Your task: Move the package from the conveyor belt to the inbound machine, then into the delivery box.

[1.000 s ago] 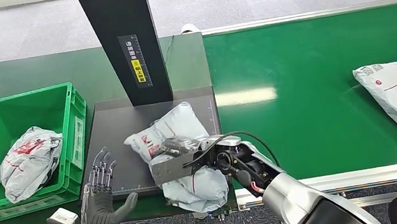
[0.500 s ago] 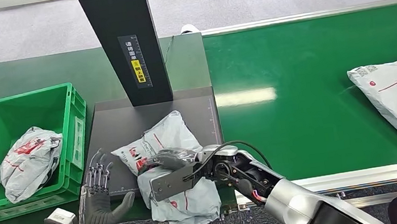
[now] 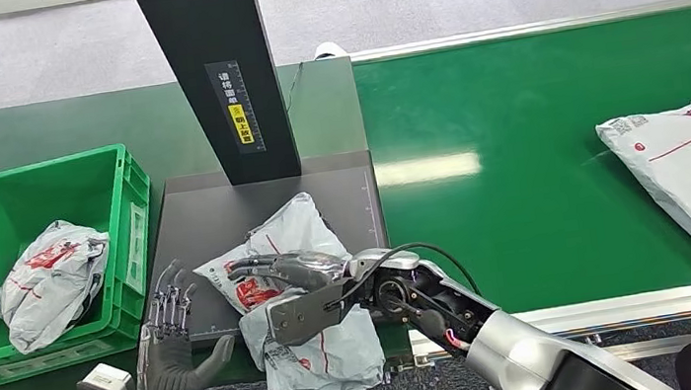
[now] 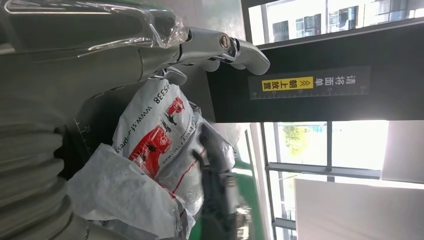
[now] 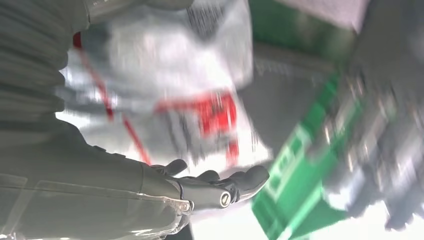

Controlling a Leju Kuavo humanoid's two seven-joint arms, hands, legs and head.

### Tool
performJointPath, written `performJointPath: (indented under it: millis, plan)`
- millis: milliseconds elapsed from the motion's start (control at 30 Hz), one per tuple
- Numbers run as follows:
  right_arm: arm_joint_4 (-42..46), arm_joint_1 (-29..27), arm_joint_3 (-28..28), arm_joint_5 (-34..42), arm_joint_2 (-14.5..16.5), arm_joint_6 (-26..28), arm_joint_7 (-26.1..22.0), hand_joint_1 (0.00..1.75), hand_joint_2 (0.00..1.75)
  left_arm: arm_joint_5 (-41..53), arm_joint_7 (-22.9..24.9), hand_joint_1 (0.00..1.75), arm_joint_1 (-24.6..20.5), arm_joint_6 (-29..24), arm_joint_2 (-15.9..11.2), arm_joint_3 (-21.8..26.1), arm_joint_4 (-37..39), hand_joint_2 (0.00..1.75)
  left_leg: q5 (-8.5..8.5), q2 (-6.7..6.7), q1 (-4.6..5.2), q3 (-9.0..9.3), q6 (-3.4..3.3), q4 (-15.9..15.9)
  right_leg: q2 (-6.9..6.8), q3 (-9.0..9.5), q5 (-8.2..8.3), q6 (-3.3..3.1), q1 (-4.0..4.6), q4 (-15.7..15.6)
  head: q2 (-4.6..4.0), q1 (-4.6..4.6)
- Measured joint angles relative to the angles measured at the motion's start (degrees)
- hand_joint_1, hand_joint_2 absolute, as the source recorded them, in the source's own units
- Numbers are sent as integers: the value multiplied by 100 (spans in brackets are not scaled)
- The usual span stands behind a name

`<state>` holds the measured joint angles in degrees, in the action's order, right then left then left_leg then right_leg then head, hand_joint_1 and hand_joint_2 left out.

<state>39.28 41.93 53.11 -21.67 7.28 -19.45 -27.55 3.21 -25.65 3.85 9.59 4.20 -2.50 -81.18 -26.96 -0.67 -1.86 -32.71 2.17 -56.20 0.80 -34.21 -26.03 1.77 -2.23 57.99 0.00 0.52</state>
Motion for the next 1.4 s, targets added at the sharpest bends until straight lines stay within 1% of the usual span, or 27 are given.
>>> performJointPath:
  millis: [67, 167, 233, 333, 500, 567, 667, 733, 900, 967, 1067, 1133, 1200, 1233, 1300, 1400]
  plan:
    - [63, -3, -179, 216, -16, 315, 27, 0, 175, -8, -8, 0, 0, -13, 0, 0, 0, 175, 0, 0, 0, 0, 0, 0, 0, 0, 0, 0, 0, 0, 0, 0]
    - [174, -21, -528, 391, -46, 708, 204, 0, 175, -14, -14, 0, 1, -20, -2, 1, 0, 175, 0, 0, 0, 0, 0, 0, 0, 1, 0, 0, 0, 0, 0, 0]
    - [237, -49, -744, 425, -64, 870, 317, 0, 175, -15, -16, 0, 2, -20, -6, 1, 0, 175, 0, 0, 0, 0, 0, 0, 0, 1, 0, 0, 0, 0, 0, 1]
    - [288, -92, -1004, 516, -73, 933, 392, 0, 175, -15, -22, 0, 1, -20, -10, 0, 1, 175, 0, 0, 0, 0, 0, 0, 0, -1, 0, 0, 0, 0, 0, 0]
    - [294, -100, -1272, 739, -93, 742, 366, 0, 175, -13, -34, 0, -1, -20, -11, -2, 2, 175, 0, 0, 0, 0, 0, 0, 0, -1, 0, 0, 0, 0, 0, 0]
    - [285, -100, -1406, 1130, -96, 422, 318, 0, 175, -13, -50, 0, 0, -20, -11, -2, 5, 175, 0, 0, 0, 0, 0, 0, 0, 0, 0, 0, 0, 0, 0, 0]
    - [233, -100, -1725, 1960, -96, -127, 298, 0, 175, -17, -101, 0, 2, -20, -14, -3, 25, 175, 0, 3, 0, -1, 0, 0, 0, 1, 0, 0, 0, 0, 0, 0]
    - [187, -99, -1933, 2221, -99, -172, 295, 0, 175, -21, -117, 0, 7, -27, -15, -3, 31, 175, 0, 2, 0, -2, 0, 0, 0, 1, 0, 0, -1, 0, 0, 0]
    - [115, -98, -2176, 2282, -101, -67, 284, 0, 175, -23, -124, 0, 20, -37, -17, -2, 31, 175, 0, 2, 0, -2, 0, 0, 0, 0, 0, 0, -1, 0, 0, 0]
    - [106, -100, -2224, 2271, -98, 155, 234, 0, 175, -28, -131, 0, 31, -39, -16, -2, 31, 175, 0, 2, 0, -2, 0, 0, 0, 0, 0, 0, 0, 0, 0, 0]
    - [161, -129, -2310, 2256, -93, 799, 156, 0, 175, 136, -219, 0, 83, -91, -18, -24, 3, 175, 0, 2, 0, -2, 0, 0, 0, 0, 0, 0, 0, 0, 0, 0]
    - [263, -170, -2370, 2302, -97, 1133, 168, 0, 175, 506, -374, 0, 135, -94, -35, -113, -72, 175, 0, 2, 1, -3, 0, 0, 0, -1, 0, 1, -1, 0, 0, 1]
    - [381, -207, -2410, 2361, -103, 1337, 196, 0, 175, 934, -507, 0, 178, -70, -61, -292, -183, 175, -1, 2, 2, -3, -1, -1, 0, -1, 0, 1, -2, -1, 0, 0]
    - [441, -224, -2428, 2388, -108, 1425, 208, 0, 175, 1182, -537, 0, 195, -124, -70, -401, -237, 175, -1, 2, 2, -3, -1, -1, 0, -1, 0, 1, -2, -1, 0, -1]
    - [574, -266, -2467, 2450, -119, 1563, 222, 0, 175, 1779, -536, 0, 212, -394, -88, -641, -325, 175, -1, 2, 2, -3, -1, -1, 0, -1, 0, 1, -3, -2, 0, -1]
    - [764, -336, -2494, 2517, -137, 1642, 226, 0, 175, 2532, -515, 0, 211, -797, -120, -985, -379, 175, -1, 1, 2, -2, -1, -1, 0, -1, 0, 0, -3, -1, 0, -1]
